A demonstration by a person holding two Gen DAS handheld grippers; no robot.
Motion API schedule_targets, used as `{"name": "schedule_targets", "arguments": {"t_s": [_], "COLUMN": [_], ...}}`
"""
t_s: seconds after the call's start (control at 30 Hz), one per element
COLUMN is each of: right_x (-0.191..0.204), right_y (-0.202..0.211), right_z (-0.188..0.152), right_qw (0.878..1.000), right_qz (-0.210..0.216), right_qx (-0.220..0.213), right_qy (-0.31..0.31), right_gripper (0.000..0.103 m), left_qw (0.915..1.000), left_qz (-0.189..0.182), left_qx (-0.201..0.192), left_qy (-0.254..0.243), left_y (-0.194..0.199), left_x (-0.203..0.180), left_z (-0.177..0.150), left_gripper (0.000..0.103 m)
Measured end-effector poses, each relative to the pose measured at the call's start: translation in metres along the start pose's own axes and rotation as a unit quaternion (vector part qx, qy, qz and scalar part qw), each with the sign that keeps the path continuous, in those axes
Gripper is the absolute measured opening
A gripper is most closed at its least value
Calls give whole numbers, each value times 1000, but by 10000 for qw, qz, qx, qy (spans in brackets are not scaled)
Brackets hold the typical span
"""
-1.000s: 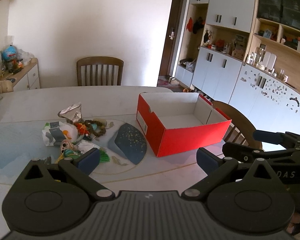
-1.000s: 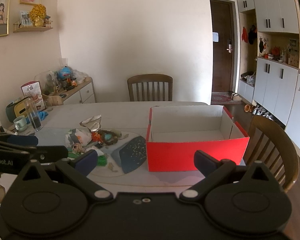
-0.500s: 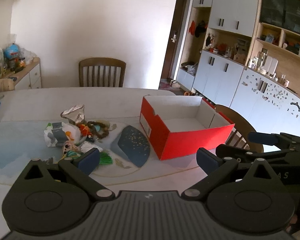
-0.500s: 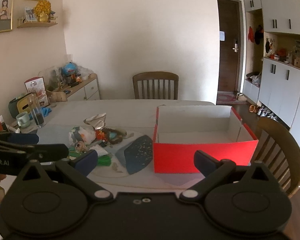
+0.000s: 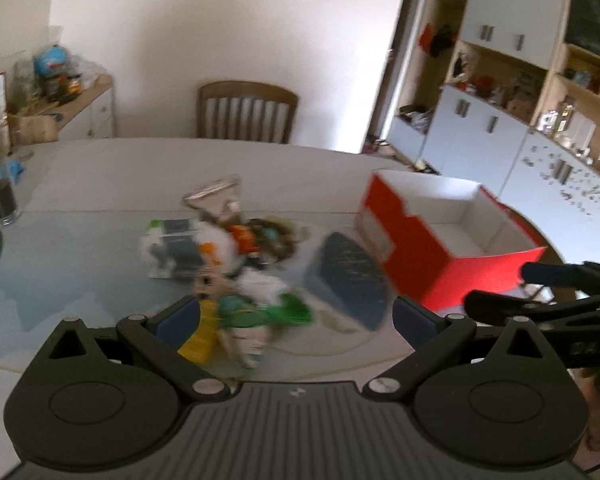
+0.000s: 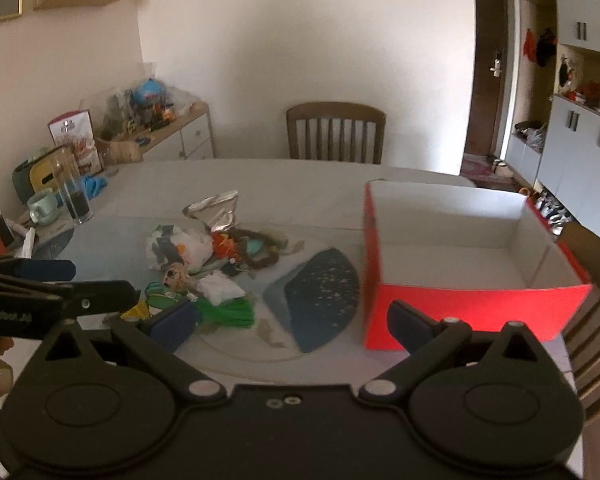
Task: Organize objects
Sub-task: 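Move both tools toward the pile of items on the table, then grasp the dark green pouch with the left tool while the right tool grasps the green-haired doll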
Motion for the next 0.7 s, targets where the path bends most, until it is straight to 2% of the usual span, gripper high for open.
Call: {"name": "schedule_targets", "arguments": {"t_s": [0.37, 0.6, 0.7], "right_x": [46, 72, 82], "right_y": [-60, -91, -104], "right_z": [22, 27, 27], "right_qw": [9979, 9934, 9906], "right_qz": [157, 283, 351], "right_qx": [555, 906, 1063], "right_qy": [292, 637, 784], "right_gripper": [98, 95, 91], "left_qw": [9982, 9945, 9912], "left_qz": [348, 248, 54], "left_qx": [478, 904, 1142], "left_qy": [121, 458, 668], "left_y": [-53, -88, -102], "left_x": [83, 122, 134], "left_z": [7, 8, 8], "left_gripper": [103, 102, 102]}}
Point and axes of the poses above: each gripper's, at about its wrist camera, not at the fingertips, and y roughly against the way its jaws point, x to its left, z to its top, the point moved 5 cm from there along -y, roughly the way its jaws point, and after that the axes turned 15 degrees about x, right-handed, at the moved point
